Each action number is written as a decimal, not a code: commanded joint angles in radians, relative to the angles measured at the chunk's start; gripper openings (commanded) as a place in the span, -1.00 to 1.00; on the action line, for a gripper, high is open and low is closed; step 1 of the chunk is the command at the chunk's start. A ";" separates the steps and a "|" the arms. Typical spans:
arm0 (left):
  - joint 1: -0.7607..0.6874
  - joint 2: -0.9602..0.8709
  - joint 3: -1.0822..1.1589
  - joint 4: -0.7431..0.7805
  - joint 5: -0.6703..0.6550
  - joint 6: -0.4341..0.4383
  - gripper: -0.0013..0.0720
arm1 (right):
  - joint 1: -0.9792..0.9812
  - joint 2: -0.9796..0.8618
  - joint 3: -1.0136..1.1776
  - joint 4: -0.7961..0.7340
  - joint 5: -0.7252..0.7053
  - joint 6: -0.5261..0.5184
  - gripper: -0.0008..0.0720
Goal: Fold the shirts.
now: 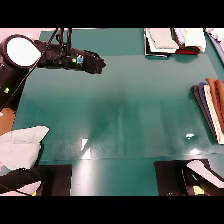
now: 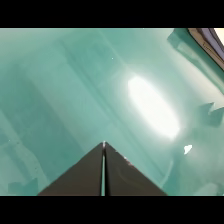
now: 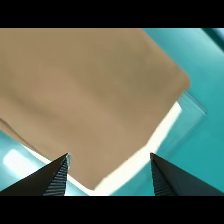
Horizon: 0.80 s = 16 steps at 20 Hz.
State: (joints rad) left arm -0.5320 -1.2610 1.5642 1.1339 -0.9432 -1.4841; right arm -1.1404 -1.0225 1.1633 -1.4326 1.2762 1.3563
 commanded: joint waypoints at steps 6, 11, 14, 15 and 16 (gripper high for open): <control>0.000 0.000 0.000 0.010 0.011 0.000 -0.89 | 0.561 0.008 0.205 0.285 -0.163 0.000 0.62; 0.000 0.000 0.000 0.010 0.031 0.000 -0.89 | 0.988 0.008 0.239 0.278 -0.254 0.000 0.03; 0.000 0.000 0.000 0.010 0.031 0.000 -0.89 | 1.133 0.008 0.238 0.278 -0.255 0.000 -0.93; 0.000 0.000 0.000 0.010 0.031 0.000 -0.89 | 1.164 0.008 0.238 0.278 -0.253 0.000 -0.93; 0.000 0.000 0.000 0.010 0.031 0.000 -0.89 | 1.185 0.008 0.238 0.278 -0.252 0.000 -0.93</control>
State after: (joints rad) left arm -0.5320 -1.2610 1.5642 1.1431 -0.9146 -1.4841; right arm -0.0719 -1.0145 1.3975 -1.1580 1.0374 1.3567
